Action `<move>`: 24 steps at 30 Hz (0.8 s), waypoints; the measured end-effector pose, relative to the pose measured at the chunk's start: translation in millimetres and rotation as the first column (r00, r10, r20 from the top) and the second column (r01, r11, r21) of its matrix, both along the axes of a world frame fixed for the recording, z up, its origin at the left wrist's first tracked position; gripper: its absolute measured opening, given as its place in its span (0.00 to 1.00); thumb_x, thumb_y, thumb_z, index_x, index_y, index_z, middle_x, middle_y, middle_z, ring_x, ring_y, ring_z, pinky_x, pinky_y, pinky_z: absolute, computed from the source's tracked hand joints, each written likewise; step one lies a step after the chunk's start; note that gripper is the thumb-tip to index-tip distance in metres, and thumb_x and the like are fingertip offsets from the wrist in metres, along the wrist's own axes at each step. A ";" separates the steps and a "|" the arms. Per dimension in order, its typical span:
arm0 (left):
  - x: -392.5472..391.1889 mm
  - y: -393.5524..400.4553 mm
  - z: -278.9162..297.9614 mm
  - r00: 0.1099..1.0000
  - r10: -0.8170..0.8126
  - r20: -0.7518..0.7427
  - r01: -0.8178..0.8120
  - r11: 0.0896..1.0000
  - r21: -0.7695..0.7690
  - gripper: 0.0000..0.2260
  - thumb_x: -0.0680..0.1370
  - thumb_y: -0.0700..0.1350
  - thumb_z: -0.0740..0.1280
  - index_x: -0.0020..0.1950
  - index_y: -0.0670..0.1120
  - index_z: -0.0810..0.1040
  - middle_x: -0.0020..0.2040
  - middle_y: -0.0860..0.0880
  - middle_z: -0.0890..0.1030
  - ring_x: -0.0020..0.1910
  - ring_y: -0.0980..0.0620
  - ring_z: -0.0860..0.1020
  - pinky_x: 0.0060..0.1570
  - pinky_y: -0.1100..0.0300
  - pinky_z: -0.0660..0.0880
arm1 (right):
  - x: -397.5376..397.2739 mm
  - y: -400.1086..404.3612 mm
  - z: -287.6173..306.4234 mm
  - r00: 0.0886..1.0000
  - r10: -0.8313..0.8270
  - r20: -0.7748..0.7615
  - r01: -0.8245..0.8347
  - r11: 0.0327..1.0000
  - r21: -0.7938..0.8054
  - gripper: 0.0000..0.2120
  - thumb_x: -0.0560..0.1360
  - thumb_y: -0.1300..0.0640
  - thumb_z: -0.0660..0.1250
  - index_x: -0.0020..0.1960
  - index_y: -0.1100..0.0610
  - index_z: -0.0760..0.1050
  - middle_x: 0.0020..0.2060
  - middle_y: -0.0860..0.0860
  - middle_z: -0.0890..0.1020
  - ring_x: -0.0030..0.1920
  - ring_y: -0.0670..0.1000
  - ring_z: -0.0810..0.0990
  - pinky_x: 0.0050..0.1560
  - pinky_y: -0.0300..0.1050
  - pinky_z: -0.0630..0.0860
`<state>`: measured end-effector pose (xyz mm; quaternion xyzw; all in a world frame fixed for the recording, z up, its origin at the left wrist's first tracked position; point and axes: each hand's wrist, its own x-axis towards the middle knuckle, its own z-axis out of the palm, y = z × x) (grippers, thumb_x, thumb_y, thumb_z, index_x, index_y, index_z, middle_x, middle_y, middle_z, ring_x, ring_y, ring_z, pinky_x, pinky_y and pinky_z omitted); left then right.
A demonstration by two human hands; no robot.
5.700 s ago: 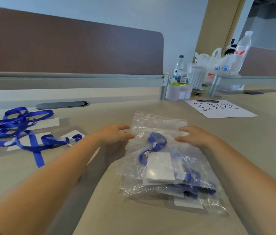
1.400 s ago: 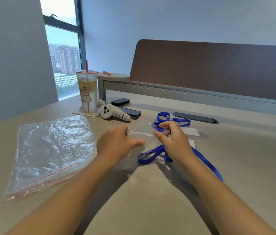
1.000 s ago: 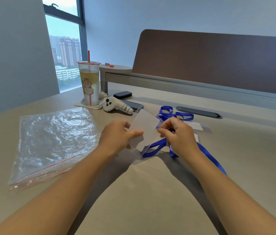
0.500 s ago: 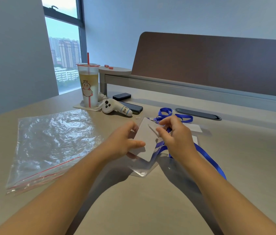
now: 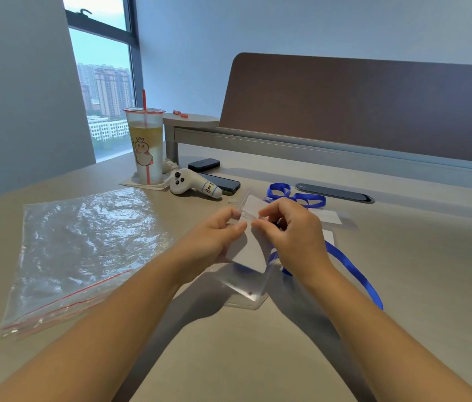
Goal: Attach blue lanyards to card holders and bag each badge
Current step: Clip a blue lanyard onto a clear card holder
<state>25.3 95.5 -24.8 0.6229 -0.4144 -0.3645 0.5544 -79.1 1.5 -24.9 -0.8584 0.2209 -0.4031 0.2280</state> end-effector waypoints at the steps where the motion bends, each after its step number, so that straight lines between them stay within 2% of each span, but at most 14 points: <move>1: -0.9 -0.5 0.6 1.000 0.006 0.001 -0.006 1.000 0.000 0.05 0.79 0.47 0.57 0.47 0.52 0.71 0.49 0.43 0.75 0.50 0.45 0.76 0.47 0.55 0.76 | 0.1 0.4 -0.2 1.000 0.010 0.005 -0.010 1.000 -0.002 0.11 0.73 0.56 0.66 0.52 0.61 0.77 0.49 0.56 0.81 0.45 0.45 0.71 0.44 0.34 0.70; 3: -2.4 -0.9 1.1 0.999 0.038 0.008 -0.038 0.999 -0.021 0.06 0.78 0.48 0.57 0.45 0.50 0.72 0.44 0.45 0.75 0.45 0.48 0.76 0.44 0.58 0.74 | -0.3 1.1 -0.1 1.000 0.026 0.018 -0.026 1.000 -0.009 0.11 0.73 0.56 0.66 0.51 0.61 0.77 0.49 0.56 0.81 0.45 0.45 0.71 0.41 0.29 0.67; 5: -3.6 -1.4 0.6 0.997 0.072 0.004 -0.072 0.995 -0.067 0.08 0.79 0.48 0.57 0.43 0.49 0.73 0.40 0.47 0.75 0.40 0.51 0.75 0.40 0.60 0.73 | -0.4 1.5 -0.4 0.999 0.033 0.021 -0.032 0.999 -0.019 0.11 0.72 0.55 0.66 0.51 0.61 0.77 0.49 0.56 0.81 0.45 0.45 0.71 0.41 0.29 0.67; 12: -3.8 -0.6 -0.6 0.968 0.213 0.133 -0.191 0.968 -0.162 0.11 0.79 0.45 0.57 0.38 0.53 0.72 0.37 0.52 0.75 0.38 0.56 0.74 0.36 0.64 0.71 | -1.4 1.3 1.8 0.995 0.090 -0.050 -0.091 0.996 -0.020 0.15 0.72 0.56 0.67 0.57 0.58 0.75 0.53 0.55 0.80 0.46 0.44 0.71 0.43 0.27 0.67; 16: 1.2 1.9 0.2 0.957 0.253 0.143 -0.228 0.959 -0.170 0.10 0.79 0.45 0.57 0.38 0.52 0.70 0.40 0.52 0.74 0.42 0.54 0.74 0.39 0.62 0.73 | -3.6 -1.8 7.9 0.985 0.148 -0.092 -0.144 0.988 0.051 0.17 0.71 0.60 0.68 0.59 0.57 0.73 0.55 0.53 0.78 0.46 0.43 0.72 0.39 0.24 0.67; 19: 0.5 2.5 2.9 0.951 0.271 0.147 -0.249 0.957 -0.149 0.09 0.80 0.46 0.56 0.41 0.54 0.72 0.44 0.49 0.74 0.51 0.46 0.74 0.50 0.51 0.76 | -5.5 -0.5 11.2 0.979 0.158 -0.127 -0.149 0.986 0.079 0.16 0.72 0.62 0.67 0.59 0.57 0.72 0.56 0.53 0.77 0.46 0.44 0.72 0.39 0.24 0.68; 21: -1.5 2.2 5.2 0.948 0.290 0.132 -0.273 0.953 -0.134 0.10 0.80 0.46 0.55 0.41 0.53 0.71 0.45 0.48 0.74 0.54 0.43 0.73 0.57 0.45 0.74 | -6.8 1.5 14.0 0.978 0.157 -0.138 -0.144 0.984 0.102 0.16 0.72 0.63 0.66 0.59 0.58 0.72 0.56 0.52 0.77 0.47 0.44 0.71 0.41 0.26 0.69; 24: -4.3 1.9 8.8 0.941 0.323 0.101 -0.312 0.944 -0.112 0.11 0.80 0.47 0.54 0.40 0.51 0.69 0.47 0.46 0.74 0.54 0.44 0.72 0.55 0.48 0.73 | -6.9 4.5 18.0 0.994 0.079 -0.079 -0.069 0.990 0.125 0.13 0.73 0.60 0.66 0.57 0.58 0.71 0.50 0.50 0.76 0.47 0.44 0.71 0.43 0.29 0.69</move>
